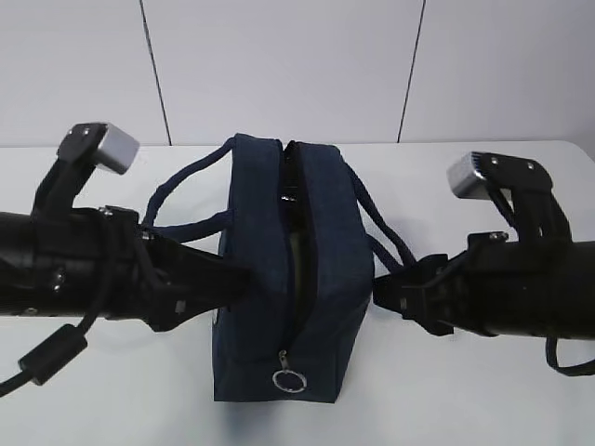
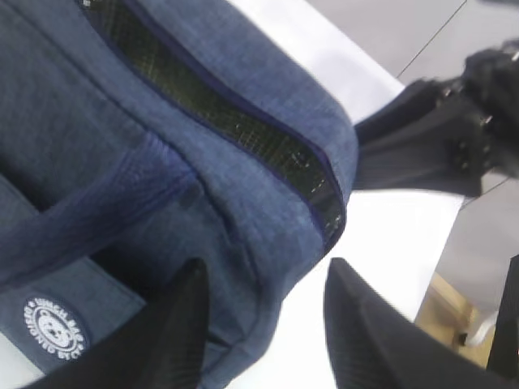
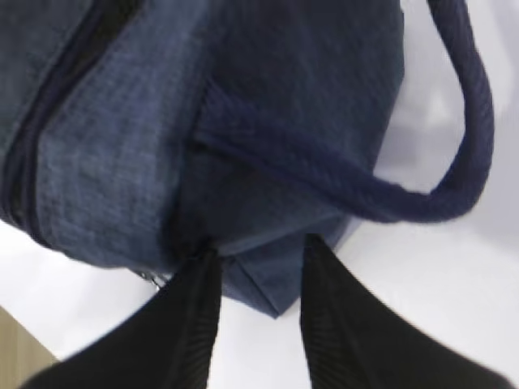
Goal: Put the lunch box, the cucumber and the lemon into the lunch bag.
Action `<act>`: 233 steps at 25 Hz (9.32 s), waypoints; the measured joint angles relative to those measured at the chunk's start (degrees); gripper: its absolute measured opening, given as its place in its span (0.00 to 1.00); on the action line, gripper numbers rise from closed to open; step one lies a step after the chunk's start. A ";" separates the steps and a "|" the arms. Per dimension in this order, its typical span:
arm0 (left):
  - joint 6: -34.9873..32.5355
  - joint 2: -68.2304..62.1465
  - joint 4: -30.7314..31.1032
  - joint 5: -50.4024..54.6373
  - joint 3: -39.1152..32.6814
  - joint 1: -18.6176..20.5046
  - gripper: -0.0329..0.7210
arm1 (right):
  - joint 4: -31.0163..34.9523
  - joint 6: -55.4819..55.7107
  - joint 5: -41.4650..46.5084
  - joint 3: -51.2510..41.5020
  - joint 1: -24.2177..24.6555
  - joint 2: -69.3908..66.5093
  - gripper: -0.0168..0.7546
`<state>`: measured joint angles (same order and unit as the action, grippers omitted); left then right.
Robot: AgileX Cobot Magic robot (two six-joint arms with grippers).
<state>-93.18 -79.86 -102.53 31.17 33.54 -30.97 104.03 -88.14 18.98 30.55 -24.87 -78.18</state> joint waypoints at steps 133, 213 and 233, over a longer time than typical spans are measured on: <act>7.48 -2.80 -0.19 -2.87 3.31 0.00 0.05 | -0.31 -57.79 27.93 8.24 -0.11 -29.35 0.33; 7.48 -2.83 -0.28 -2.22 3.31 0.13 0.05 | -0.40 -45.48 17.92 11.66 -6.36 -28.36 0.47; 7.48 -2.83 -0.28 -1.86 3.31 0.13 0.05 | -0.40 -41.05 22.62 13.50 -6.40 -31.04 0.48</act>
<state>-85.70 -82.70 -102.81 29.31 36.85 -30.84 103.63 -129.20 41.60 44.05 -31.27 -109.22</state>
